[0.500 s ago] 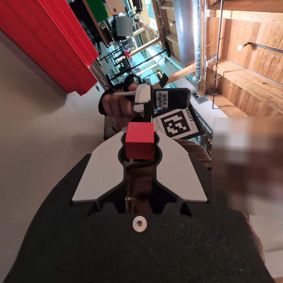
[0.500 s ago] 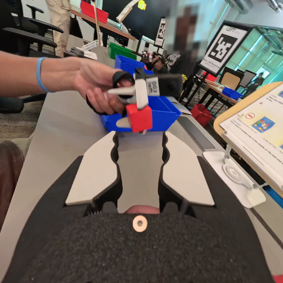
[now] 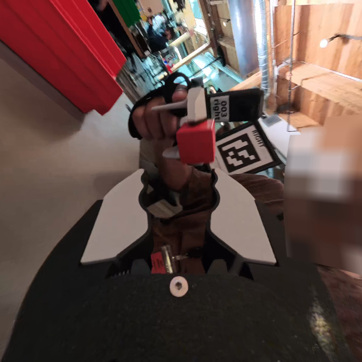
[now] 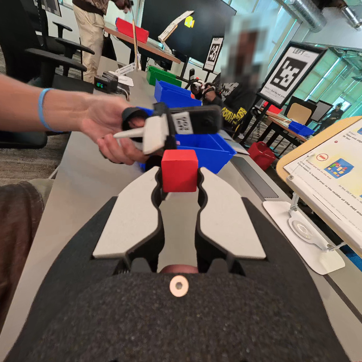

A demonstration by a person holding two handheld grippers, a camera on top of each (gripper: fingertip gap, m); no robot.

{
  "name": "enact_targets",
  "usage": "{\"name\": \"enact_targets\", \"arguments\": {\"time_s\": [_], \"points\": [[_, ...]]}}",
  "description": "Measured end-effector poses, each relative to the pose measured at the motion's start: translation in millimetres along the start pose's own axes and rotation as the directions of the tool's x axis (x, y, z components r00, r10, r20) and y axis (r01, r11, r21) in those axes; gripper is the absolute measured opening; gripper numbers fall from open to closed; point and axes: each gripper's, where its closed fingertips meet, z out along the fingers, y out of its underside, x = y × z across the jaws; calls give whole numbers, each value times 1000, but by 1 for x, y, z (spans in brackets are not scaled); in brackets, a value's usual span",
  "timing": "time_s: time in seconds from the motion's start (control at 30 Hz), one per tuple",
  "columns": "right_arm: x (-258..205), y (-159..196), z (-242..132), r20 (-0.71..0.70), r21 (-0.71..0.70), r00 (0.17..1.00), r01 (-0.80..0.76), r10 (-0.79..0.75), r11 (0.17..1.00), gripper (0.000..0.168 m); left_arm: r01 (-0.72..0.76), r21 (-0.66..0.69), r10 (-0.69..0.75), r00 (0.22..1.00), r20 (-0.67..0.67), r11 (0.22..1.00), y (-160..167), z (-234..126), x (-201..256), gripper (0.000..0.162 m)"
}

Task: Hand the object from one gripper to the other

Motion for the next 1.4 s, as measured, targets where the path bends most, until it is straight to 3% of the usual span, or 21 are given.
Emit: {"name": "enact_targets", "arguments": {"time_s": [0.13, 0.27, 0.33, 0.43, 0.5, 0.57, 0.7, 0.8, 0.9, 1.03, 1.13, 1.2, 1.3, 1.4], "points": [[36, -8, -30, -95, -11, 995, -35, 34, 999, 33, -296, 148, 248, 929, 275, 944, 28, -22, -3, 63], [103, -8, -89, -318, -68, 945, -108, 81, 992, 33, -567, 73, 442, 710, 548, 820, 63, -40, -13, 66], [142, 7, -125, -462, -149, 883, -175, 88, 973, 34, -625, 29, 476, 624, 619, 780, 71, -44, -18, 66], [201, 55, -181, -653, -297, 752, -358, 85, 885, 33, -632, 26, 496, 633, 594, 775, 72, -36, -14, 69], [229, 107, -213, -723, -430, 689, -509, 52, 746, 34, -611, 31, 488, 661, 570, 791, 74, -33, -14, 69], [246, 163, -242, -766, -533, 643, -640, 5, 553, 34, -603, 20, 496, 674, 547, 797, 77, -30, -14, 67], [233, 249, -259, -760, -634, 649, -753, 38, 178, 34, -629, 12, 522, 656, 546, 777, 73, -31, -8, 65], [223, 280, -258, -759, -649, 650, -760, 50, 21, 34, -629, -40, 537, 626, 565, 776, 75, -34, -12, 65], [217, 298, -259, -791, -612, 609, -787, 60, -79, 34, -635, -52, 542, 611, 578, 771, 77, -36, -13, 65], [218, 306, -267, -842, -537, 538, -832, 33, -136, 34, -623, -52, 536, 623, 570, 780, 81, -33, -12, 66], [218, 310, -272, -848, -524, 530, -840, -10, -143, 34, -624, -68, 539, 610, 581, 779, 82, -34, -15, 67], [222, 303, -277, -843, -524, 535, -841, -62, -133, 48, -625, -77, 539, 595, 597, 776, 81, -35, -17, 68], [230, 258, -278, -848, -524, 520, -852, -102, 5, 57, -641, -74, 536, 567, 625, 764, 77, -41, -18, 71], [232, 181, -274, -863, -504, 485, -813, -138, 292, 57, -615, -77, 514, 577, 635, 785, 78, -46, -21, 72]]}}
